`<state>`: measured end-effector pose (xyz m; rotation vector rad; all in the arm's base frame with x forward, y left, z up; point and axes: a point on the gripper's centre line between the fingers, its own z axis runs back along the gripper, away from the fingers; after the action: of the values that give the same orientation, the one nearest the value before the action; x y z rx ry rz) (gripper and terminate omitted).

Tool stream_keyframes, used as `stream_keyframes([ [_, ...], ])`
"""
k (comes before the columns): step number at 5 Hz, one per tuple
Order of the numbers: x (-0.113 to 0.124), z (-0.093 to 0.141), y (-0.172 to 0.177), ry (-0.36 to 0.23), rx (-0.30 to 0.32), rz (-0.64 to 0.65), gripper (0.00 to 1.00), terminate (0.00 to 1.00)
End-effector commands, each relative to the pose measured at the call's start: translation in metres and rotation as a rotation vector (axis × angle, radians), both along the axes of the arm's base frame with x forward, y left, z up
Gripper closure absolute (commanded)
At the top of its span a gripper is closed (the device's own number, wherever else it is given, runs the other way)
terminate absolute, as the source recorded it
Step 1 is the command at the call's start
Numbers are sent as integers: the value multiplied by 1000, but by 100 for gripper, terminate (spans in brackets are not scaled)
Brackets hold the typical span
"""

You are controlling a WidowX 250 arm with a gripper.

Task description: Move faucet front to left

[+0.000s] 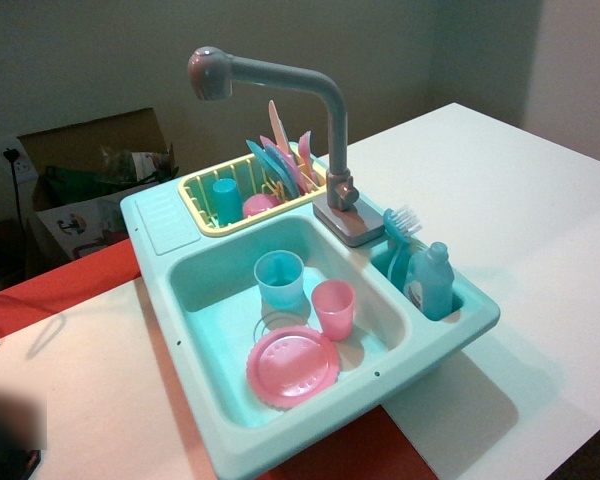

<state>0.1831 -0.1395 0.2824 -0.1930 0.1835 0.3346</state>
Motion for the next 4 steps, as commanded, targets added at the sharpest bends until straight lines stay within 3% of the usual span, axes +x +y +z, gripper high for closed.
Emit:
stream_keyframes([
  [1,0,0,0,0,0,0,0,0],
  [2,2,-5,4,25,2,0,0,0],
  [4,43,-5,2,14,12,33,0,0],
])
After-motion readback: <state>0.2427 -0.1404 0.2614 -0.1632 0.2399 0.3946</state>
